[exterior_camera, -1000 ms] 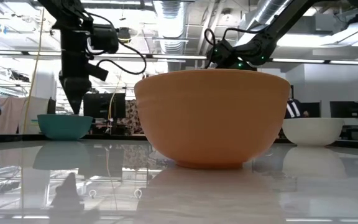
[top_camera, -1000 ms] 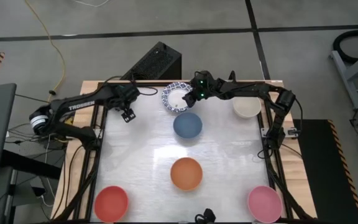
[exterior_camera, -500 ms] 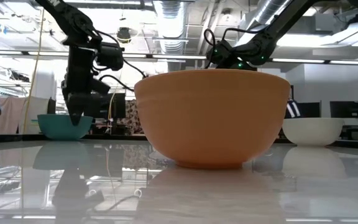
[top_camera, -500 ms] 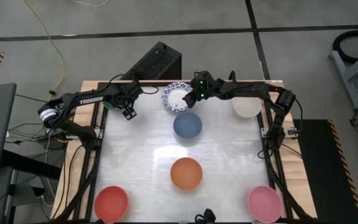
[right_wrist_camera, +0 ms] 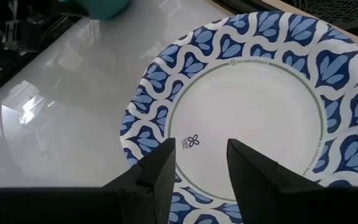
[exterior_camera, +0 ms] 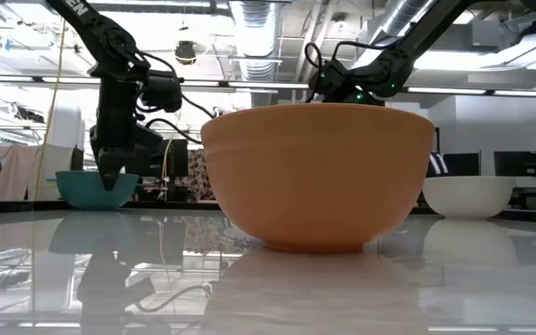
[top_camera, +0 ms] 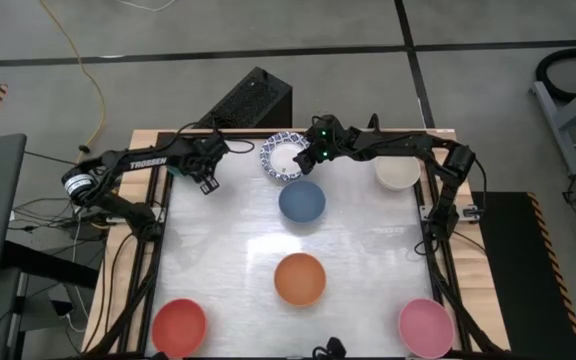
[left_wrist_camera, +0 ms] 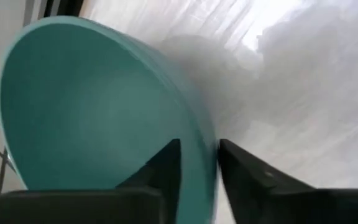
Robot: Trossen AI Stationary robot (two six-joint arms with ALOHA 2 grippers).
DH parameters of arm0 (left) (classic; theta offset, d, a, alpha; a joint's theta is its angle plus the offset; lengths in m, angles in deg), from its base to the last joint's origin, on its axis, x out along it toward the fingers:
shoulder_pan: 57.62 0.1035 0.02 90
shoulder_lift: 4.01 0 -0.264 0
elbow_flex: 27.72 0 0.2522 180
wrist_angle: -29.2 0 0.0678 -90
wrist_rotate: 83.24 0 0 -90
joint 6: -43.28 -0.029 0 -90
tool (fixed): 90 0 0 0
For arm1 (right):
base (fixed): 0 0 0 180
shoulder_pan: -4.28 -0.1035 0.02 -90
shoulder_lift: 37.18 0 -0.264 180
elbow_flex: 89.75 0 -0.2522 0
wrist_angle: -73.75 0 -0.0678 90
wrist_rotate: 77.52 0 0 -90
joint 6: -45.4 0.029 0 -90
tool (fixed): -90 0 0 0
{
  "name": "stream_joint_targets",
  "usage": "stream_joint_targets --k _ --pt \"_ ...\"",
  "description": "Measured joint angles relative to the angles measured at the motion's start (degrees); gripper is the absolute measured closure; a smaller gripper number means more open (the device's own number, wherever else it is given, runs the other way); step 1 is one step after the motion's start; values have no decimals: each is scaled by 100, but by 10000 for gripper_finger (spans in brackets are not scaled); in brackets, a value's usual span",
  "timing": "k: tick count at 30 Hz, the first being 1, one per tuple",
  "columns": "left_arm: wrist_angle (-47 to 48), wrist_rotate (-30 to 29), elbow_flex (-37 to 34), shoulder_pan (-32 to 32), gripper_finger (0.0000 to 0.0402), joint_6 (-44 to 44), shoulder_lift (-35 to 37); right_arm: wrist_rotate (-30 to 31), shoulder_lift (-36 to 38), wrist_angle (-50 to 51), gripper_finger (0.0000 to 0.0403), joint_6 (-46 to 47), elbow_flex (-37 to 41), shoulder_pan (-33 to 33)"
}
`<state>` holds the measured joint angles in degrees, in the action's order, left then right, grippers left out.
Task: Nest bowls inside each other
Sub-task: Stack the green bowl on top of the white patterned bowl
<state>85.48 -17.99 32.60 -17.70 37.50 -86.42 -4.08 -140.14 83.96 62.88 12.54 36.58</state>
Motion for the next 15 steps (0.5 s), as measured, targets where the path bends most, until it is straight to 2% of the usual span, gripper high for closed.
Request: stream_joint_targets --k 3,5,15 --pt "0 -4 0 0 372 -24 0 0 0 -16 239 1 0 -49" --pt "3 -6 0 0 393 -83 -2 0 0 -13 239 2 0 -84" --pt "25 -24 0 -136 401 -408 -2 0 0 -29 239 4 -53 -198"
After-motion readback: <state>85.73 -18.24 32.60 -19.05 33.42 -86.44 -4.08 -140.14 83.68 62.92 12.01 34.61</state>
